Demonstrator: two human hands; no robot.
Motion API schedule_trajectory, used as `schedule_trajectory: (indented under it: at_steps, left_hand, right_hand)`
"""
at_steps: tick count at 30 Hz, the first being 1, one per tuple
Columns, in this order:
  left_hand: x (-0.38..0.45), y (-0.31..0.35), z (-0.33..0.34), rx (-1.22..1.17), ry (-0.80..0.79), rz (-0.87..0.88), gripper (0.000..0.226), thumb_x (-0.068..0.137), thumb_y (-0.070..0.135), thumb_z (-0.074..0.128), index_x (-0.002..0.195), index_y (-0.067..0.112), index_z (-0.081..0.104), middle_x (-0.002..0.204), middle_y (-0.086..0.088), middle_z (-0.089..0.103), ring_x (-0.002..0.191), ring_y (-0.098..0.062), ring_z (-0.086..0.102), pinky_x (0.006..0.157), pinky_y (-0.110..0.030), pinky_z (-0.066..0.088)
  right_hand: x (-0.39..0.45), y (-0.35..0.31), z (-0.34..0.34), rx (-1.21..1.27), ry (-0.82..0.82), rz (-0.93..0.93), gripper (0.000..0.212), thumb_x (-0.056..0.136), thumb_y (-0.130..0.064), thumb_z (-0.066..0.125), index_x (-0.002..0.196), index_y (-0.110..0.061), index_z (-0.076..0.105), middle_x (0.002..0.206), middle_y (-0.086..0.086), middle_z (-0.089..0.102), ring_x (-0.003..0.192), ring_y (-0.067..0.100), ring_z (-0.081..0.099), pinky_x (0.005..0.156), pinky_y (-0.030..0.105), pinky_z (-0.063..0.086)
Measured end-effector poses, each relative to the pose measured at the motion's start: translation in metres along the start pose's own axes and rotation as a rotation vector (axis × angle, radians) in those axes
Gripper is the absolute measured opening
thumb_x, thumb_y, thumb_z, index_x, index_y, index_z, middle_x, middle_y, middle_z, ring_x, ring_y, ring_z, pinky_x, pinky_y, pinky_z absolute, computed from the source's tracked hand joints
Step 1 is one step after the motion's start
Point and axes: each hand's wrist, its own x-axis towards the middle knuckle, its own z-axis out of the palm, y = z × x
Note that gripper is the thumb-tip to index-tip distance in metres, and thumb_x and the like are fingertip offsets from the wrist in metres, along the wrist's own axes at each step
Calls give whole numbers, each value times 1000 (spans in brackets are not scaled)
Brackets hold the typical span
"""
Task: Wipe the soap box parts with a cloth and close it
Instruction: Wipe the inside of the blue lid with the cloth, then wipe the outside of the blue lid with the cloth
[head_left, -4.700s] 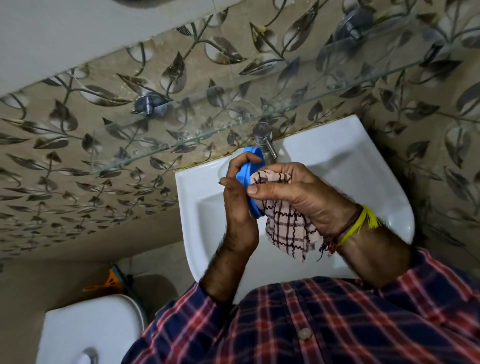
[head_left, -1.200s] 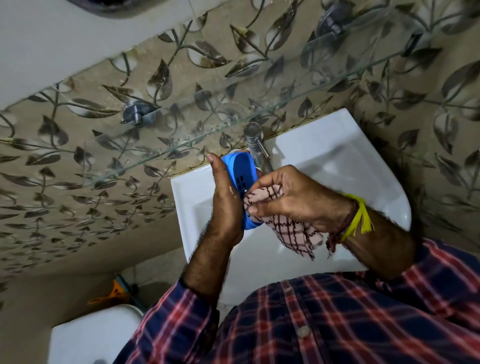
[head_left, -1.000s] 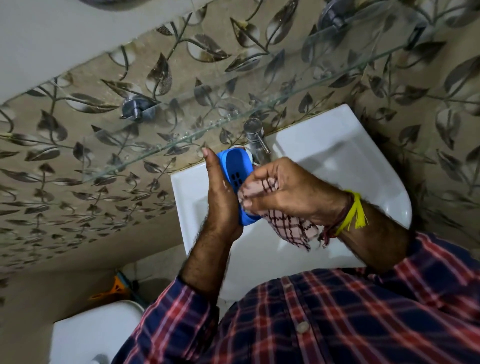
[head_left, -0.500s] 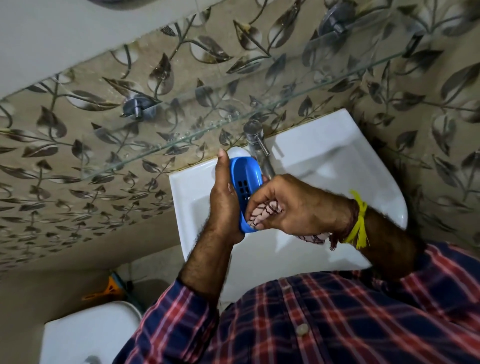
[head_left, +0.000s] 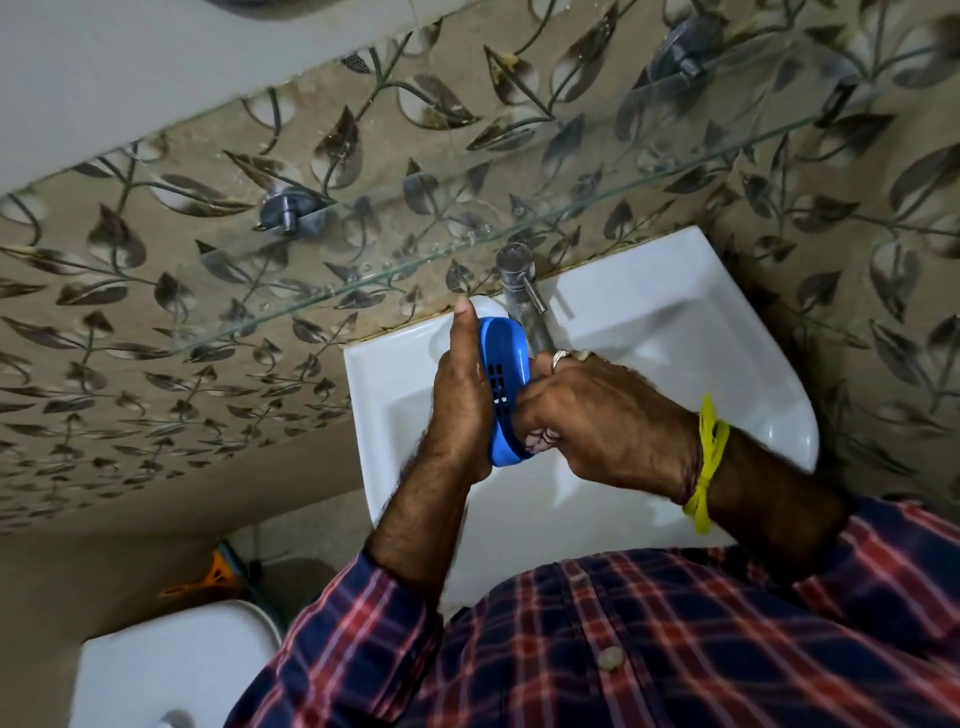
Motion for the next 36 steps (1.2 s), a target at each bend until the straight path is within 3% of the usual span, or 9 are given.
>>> schedule_trajectory:
  at_steps: [4, 7, 11, 19, 23, 27, 31, 34, 36]
  left_hand:
    - [2, -2, 0, 108, 20, 12, 72, 95, 74, 36, 89, 15, 76, 75, -7, 76, 64, -22, 72, 54, -31, 59]
    - [4, -3, -2, 150, 82, 28, 67, 98, 72, 36, 89, 16, 72, 68, -2, 72, 58, -17, 69, 52, -28, 56]
    - [7, 1, -8, 68, 63, -31, 76, 94, 75, 40, 111, 8, 71, 70, -8, 71, 58, -23, 68, 53, -30, 57]
    - [2, -12, -4, 27, 31, -51, 76, 93, 75, 41, 114, 9, 71, 95, -15, 75, 81, -30, 72, 72, -42, 58]
    - [6, -10, -7, 56, 59, -16, 71, 92, 76, 41, 96, 14, 74, 83, -12, 71, 78, -29, 68, 78, -41, 54]
    - [5, -18, -5, 113, 50, -1, 69, 95, 75, 38, 101, 16, 75, 88, -8, 77, 85, -25, 72, 81, -42, 57]
    - [4, -11, -12, 73, -3, 9, 67, 93, 77, 40, 88, 23, 79, 87, -7, 78, 78, -23, 73, 71, -34, 57]
    - [2, -14, -13, 2, -1, 22, 65, 91, 79, 41, 105, 28, 78, 100, -9, 76, 89, -26, 70, 77, -39, 58]
    - [2, -17, -13, -80, 3, 36, 61, 89, 76, 46, 121, 31, 70, 107, -7, 73, 96, -26, 67, 73, -38, 59]
  right_hand:
    - [1, 1, 8, -183, 142, -115, 35, 71, 9, 66, 84, -22, 75, 83, -6, 74, 85, 26, 62, 66, 34, 53]
    - [3, 6, 12, -212, 208, -129, 29, 78, 6, 63, 86, -20, 74, 85, -5, 72, 86, 26, 60, 72, 38, 53]
    - [1, 3, 20, -284, 272, -132, 24, 81, 2, 64, 87, -18, 75, 83, -3, 71, 84, 26, 59, 73, 38, 51]
    - [11, 9, 12, -258, 368, -9, 18, 67, -2, 75, 78, -16, 73, 78, 0, 70, 81, 28, 61, 67, 35, 49]
    - [7, 1, 20, -201, 385, 20, 19, 67, 2, 74, 77, -15, 71, 75, 1, 70, 76, 28, 59, 65, 33, 47]
    - [31, 10, 11, -192, 504, 138, 10, 72, -3, 72, 76, -13, 71, 75, 1, 69, 80, 28, 58, 69, 35, 47]
    - [32, 9, 15, 109, 618, 206, 17, 75, -2, 65, 85, -10, 75, 84, 1, 73, 82, 25, 58, 74, 32, 49]
    - [30, 15, 13, 580, 660, 322, 19, 76, 3, 75, 85, -14, 77, 81, -4, 74, 77, 8, 66, 68, 7, 49]
    - [25, 20, 9, 853, 564, 347, 21, 77, 2, 80, 85, -17, 76, 81, -7, 76, 76, 1, 72, 68, 8, 53]
